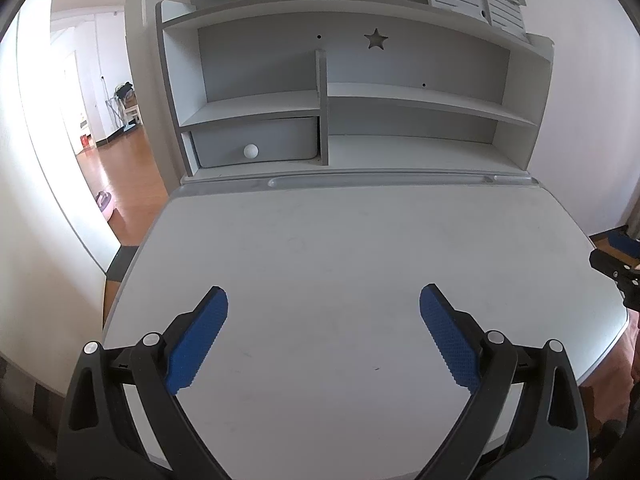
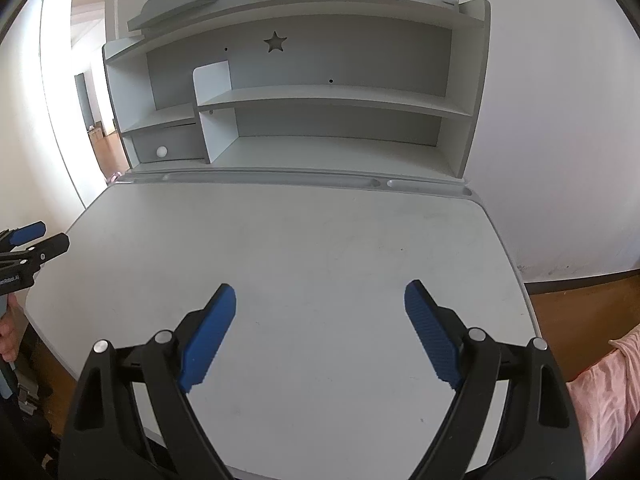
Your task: Collect trash
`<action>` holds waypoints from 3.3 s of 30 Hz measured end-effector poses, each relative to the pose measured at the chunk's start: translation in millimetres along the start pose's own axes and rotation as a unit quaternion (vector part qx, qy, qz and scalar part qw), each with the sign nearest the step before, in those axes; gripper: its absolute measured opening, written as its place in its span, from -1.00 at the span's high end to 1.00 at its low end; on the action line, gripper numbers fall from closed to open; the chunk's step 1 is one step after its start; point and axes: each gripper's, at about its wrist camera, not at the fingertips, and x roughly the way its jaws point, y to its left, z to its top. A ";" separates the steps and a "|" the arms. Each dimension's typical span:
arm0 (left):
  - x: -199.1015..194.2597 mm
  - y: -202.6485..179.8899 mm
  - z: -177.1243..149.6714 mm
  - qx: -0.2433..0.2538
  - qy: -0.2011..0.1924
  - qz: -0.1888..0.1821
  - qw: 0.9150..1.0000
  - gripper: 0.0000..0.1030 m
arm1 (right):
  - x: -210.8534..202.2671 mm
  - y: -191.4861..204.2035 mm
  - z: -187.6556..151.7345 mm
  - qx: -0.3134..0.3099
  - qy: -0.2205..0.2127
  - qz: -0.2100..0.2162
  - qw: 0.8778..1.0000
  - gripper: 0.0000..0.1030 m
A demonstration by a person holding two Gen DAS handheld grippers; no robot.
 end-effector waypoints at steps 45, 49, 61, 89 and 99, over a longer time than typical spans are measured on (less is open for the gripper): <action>-6.6 -6.8 -3.3 0.006 0.000 0.000 1.000 -0.82 | -3.0 6.7 2.7 -0.007 -0.004 0.004 1.000 -0.62; -6.2 -6.8 -3.3 0.007 0.000 -0.001 1.000 -0.82 | -2.7 7.0 2.6 -0.006 -0.004 0.004 1.000 -0.62; -5.0 -7.8 -2.3 0.011 0.000 -0.003 1.000 -0.82 | -2.7 7.5 2.9 -0.007 -0.005 0.005 1.000 -0.62; -4.2 -9.0 -2.8 0.012 0.001 -0.005 1.000 -0.82 | -2.2 7.7 2.7 -0.009 -0.005 0.004 1.000 -0.62; -5.9 -10.6 -5.7 0.009 0.004 -0.006 1.000 -0.82 | -2.2 7.6 3.2 -0.009 -0.005 0.005 1.000 -0.62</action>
